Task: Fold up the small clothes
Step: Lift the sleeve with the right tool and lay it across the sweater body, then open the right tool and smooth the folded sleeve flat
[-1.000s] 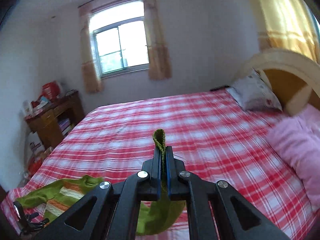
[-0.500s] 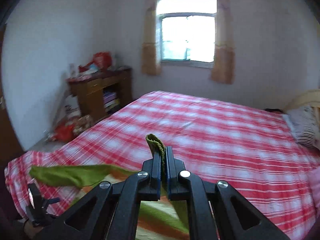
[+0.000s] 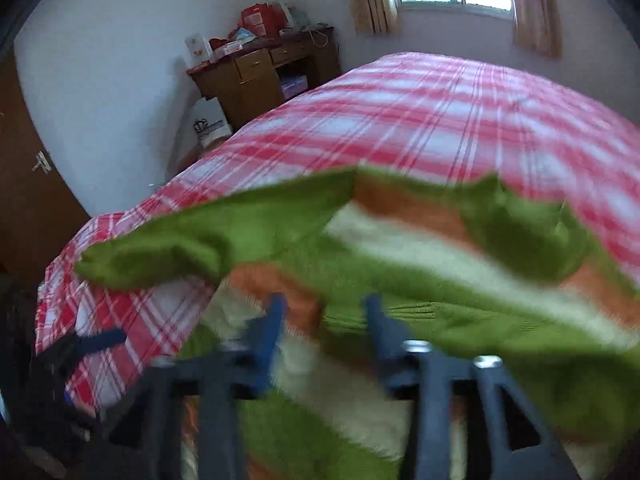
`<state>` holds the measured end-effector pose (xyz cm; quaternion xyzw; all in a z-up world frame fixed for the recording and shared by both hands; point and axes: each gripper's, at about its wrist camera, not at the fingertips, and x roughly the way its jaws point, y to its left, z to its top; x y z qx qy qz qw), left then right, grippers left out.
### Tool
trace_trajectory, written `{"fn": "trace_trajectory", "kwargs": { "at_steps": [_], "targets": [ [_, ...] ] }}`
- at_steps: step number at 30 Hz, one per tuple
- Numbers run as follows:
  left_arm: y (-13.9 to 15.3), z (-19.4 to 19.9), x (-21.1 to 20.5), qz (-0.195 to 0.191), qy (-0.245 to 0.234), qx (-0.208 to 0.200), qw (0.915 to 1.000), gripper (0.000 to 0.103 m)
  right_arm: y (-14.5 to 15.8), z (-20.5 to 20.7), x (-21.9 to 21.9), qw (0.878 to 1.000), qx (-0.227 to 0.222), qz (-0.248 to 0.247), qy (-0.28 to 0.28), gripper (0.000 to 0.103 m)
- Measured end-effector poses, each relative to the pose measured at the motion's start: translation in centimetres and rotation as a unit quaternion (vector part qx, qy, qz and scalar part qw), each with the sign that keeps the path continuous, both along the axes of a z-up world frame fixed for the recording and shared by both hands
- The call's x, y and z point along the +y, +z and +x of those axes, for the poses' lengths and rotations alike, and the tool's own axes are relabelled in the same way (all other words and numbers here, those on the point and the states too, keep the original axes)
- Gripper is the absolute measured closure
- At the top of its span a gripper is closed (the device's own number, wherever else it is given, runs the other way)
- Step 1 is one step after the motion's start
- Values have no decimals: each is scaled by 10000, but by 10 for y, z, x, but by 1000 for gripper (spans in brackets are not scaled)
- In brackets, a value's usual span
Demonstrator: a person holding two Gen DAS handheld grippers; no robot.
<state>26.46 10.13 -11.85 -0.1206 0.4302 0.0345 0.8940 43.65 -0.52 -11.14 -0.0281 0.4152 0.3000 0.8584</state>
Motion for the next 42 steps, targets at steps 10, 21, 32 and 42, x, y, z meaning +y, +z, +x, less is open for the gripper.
{"fn": "trace_trajectory", "kwargs": {
  "at_steps": [10, 21, 32, 42],
  "targets": [
    [24, 26, -17, 186, -254, -257, 9992, 0, 55, -36, -149, 9913, -908, -208, -933, 51],
    [20, 98, -57, -155, -752, 126, 9970, 6, 29, 36, -308, 9734, 163, 88, -2286, 51],
    [-1, 111, -76, 369, -665, 152, 9970, 10, -6, 112, -301, 9828, 489, 156, -1774, 51],
    [9, 110, -80, 747, -780, -233, 9939, 10, -2, 134, -269, 9875, -27, -1078, -1151, 98]
  ]
}}
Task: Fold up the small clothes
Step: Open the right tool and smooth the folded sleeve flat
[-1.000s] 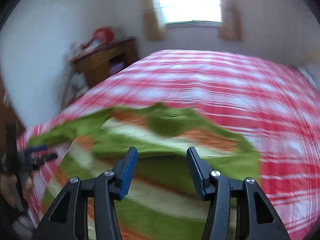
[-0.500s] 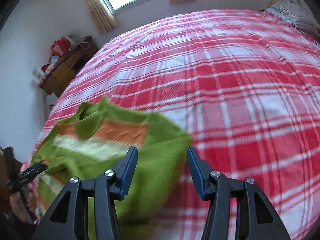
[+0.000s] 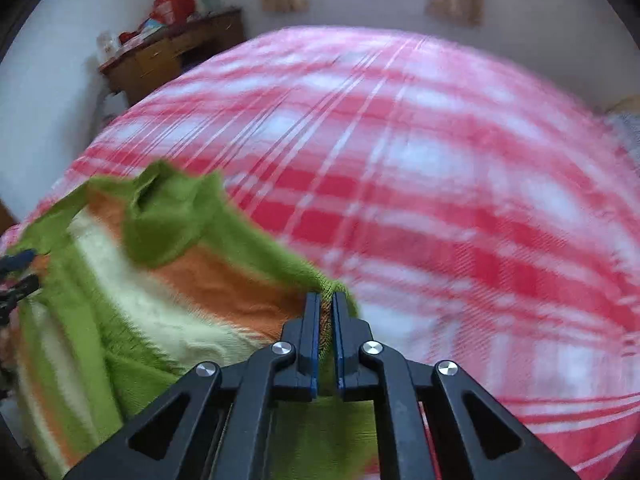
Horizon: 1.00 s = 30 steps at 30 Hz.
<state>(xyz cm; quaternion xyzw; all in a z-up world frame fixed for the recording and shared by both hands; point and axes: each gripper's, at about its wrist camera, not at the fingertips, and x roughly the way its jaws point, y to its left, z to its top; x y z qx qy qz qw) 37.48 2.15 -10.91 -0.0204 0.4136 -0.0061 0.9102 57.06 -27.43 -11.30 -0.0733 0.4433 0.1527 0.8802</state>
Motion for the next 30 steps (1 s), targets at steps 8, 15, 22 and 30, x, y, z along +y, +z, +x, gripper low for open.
{"fn": "trace_trajectory", "kwargs": {
  "at_steps": [8, 15, 22, 30],
  "targets": [
    [-12, 18, -14, -90, -183, 364, 9991, 10, -17, 9, 14, 9989, 145, -320, -299, 73],
    [-13, 13, -7, -362, -145, 353, 9986, 14, 19, -80, -56, 9893, 87, 1168, -874, 55],
    [-21, 26, -12, -495, -88, 468, 9976, 14, 8, -148, -50, 9847, 188, 1554, -771, 55],
    [-4, 14, 3, -461, 29, 234, 9987, 23, 17, -147, -34, 9808, -426, 1757, -734, 55]
  ]
}}
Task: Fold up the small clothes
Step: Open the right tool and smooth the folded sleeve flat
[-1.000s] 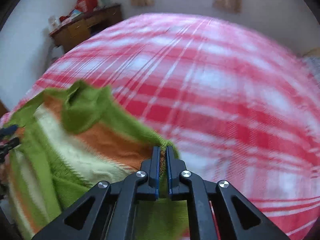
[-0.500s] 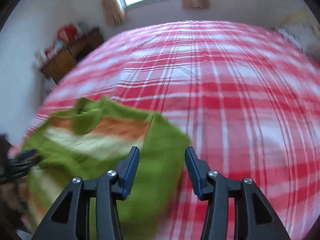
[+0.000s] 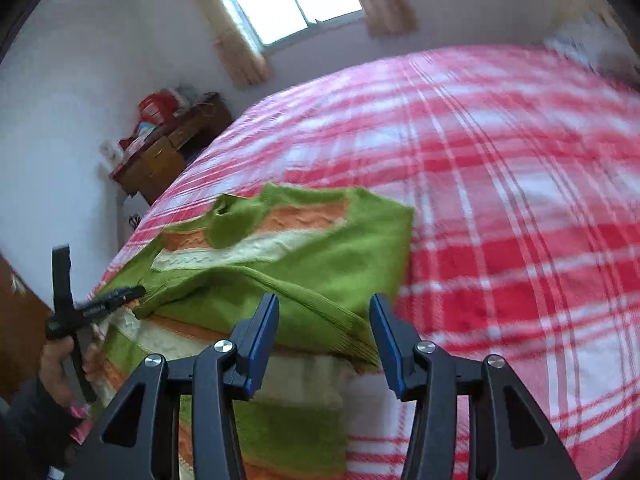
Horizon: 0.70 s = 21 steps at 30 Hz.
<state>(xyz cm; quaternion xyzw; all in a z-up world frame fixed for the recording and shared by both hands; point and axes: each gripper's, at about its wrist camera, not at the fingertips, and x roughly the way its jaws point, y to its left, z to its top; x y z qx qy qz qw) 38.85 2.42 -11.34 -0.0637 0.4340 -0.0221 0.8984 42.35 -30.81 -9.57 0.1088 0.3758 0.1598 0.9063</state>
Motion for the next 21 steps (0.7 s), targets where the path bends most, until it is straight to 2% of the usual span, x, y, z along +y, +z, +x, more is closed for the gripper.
{"fn": "trace_trajectory", "kwargs": {
  "at_steps": [1, 3, 6, 8, 9, 10, 12, 13, 15, 17, 19, 21],
  "targets": [
    [1, 3, 5, -63, 50, 19, 10000, 23, 6, 0, 9, 9997, -157, -51, 155, 55],
    [-1, 9, 10, -256, 78, 95, 9996, 23, 12, 7, 27, 9986, -194, -174, 455, 52],
    [-6, 17, 2, -303, -32, 247, 9992, 28, 7, 26, 59, 9928, -83, -702, 966, 51],
    [-8, 13, -6, -318, -108, 272, 9991, 28, -5, 37, 70, 9887, 250, -937, 1145, 51],
    [-8, 10, -11, -329, -164, 289, 9989, 28, -8, 37, 72, 9875, 258, -1026, 1169, 56],
    [-8, 6, -15, -314, -240, 299, 9988, 28, -9, 33, 76, 9851, 234, -1074, 1323, 72],
    [-7, -4, -25, -137, -450, 231, 9986, 28, -7, 21, 80, 9821, 222, -1047, 1549, 85],
    [-7, -9, -29, 35, -535, 217, 9983, 27, -7, 9, 82, 9798, 179, -1095, 1662, 86],
    [-7, -16, -30, 87, -629, 196, 9978, 26, -11, -12, 86, 9709, 283, -1155, 2080, 90],
    [-5, -20, -31, 233, -634, 110, 9977, 26, -17, -31, 90, 9619, 287, -1476, 2282, 90],
    [-3, -19, -30, 369, -627, 20, 9973, 26, -21, -41, 88, 9597, 356, -1444, 2384, 90],
    [1, -17, -26, 327, -460, -13, 9984, 26, -20, -47, 89, 9593, 300, -1450, 2405, 90]
  ]
}}
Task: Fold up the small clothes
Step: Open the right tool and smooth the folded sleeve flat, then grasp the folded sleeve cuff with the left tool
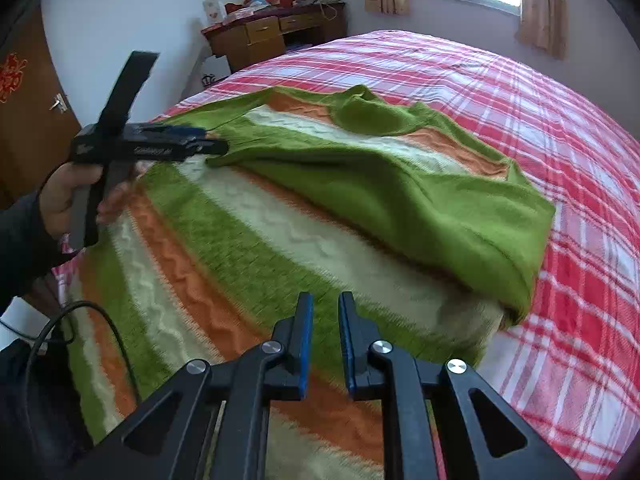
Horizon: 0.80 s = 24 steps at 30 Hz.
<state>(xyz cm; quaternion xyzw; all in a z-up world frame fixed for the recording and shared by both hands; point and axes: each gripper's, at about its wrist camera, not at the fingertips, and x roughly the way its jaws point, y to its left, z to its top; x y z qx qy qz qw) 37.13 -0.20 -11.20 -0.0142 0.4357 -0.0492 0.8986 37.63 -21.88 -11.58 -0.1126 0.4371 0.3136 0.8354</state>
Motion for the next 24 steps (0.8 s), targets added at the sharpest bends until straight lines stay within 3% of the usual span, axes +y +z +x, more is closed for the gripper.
{"fn": "trace_trajectory", "kwargs": {
  "at_steps": [2, 3, 4, 5, 6, 8, 9, 11, 12, 13, 19, 24],
  "targets": [
    [6, 3, 2, -78, 89, -120, 9999, 17, 12, 0, 2, 9987, -445, -141, -186, 89],
    [8, 5, 0, -24, 127, -150, 9998, 11, 21, 4, 5, 9972, -683, -159, -264, 72],
    [9, 5, -2, -10, 160, -175, 9997, 11, 28, 10, 9, 9962, -823, -118, -271, 38],
    [9, 5, -3, -32, 177, -175, 9997, 11, 34, 16, 13, 9948, -973, -53, -290, 24],
    [7, 6, -5, -44, 154, -140, 9998, 11, 39, 22, 17, 9927, -1165, 8, -319, 18],
    [5, 3, -7, -1, 133, -108, 9999, 11, 36, 46, 31, 9924, -1195, -91, -285, 18],
    [4, 0, -6, -10, 126, -103, 9999, 11, 30, 57, 39, 9933, -1093, -222, -292, 19],
    [2, -6, 0, -57, 141, -48, 9999, 11, 12, 78, 49, 9953, -825, -426, -276, 48],
    [2, -7, 5, -92, 165, -24, 9998, 11, 6, 81, 49, 9966, -645, -452, -221, 85],
    [2, -9, 10, -134, 200, -5, 9997, 11, -3, 82, 49, 9975, -451, -504, -181, 97],
    [4, -10, 35, -391, 395, 13, 9985, 11, -4, 21, 48, 9966, -516, -425, 472, 97],
    [-4, -7, 29, -589, 378, 243, 9973, 11, -23, -12, 51, 9933, -599, -758, 637, 95]
  ]
}}
